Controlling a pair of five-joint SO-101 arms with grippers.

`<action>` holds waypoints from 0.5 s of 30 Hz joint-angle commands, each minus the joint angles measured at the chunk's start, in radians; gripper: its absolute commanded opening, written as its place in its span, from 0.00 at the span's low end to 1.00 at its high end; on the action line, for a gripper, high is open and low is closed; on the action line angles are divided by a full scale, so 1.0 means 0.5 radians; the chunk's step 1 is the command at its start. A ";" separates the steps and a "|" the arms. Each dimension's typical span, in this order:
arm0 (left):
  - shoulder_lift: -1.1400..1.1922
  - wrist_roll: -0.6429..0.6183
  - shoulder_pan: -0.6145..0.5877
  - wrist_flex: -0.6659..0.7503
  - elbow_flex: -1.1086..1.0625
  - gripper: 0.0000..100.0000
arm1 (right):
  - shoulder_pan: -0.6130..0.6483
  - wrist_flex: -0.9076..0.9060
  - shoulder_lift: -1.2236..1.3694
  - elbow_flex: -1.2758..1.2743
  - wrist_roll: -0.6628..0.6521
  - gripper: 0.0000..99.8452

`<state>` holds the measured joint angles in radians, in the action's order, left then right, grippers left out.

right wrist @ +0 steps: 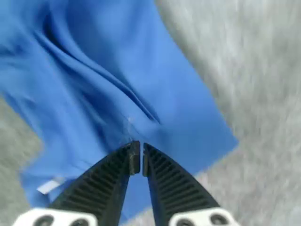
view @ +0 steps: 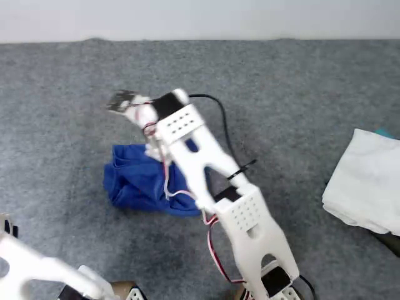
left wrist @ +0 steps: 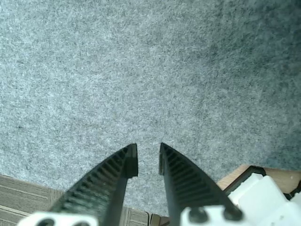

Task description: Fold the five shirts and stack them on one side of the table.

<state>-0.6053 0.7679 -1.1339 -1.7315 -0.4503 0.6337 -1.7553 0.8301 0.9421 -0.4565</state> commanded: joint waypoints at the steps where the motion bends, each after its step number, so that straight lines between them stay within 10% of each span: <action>1: -0.055 -0.006 0.018 -0.040 0.060 0.09 | -0.130 -0.078 -0.158 -0.058 -0.028 0.01; 15: -0.055 -0.003 0.021 -0.031 -0.011 0.09 | 0.637 -0.078 0.005 -0.037 0.089 0.01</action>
<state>-0.6053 0.7679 -1.1339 -1.7315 -0.4657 0.8470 -1.7553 0.8577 0.8623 -0.4304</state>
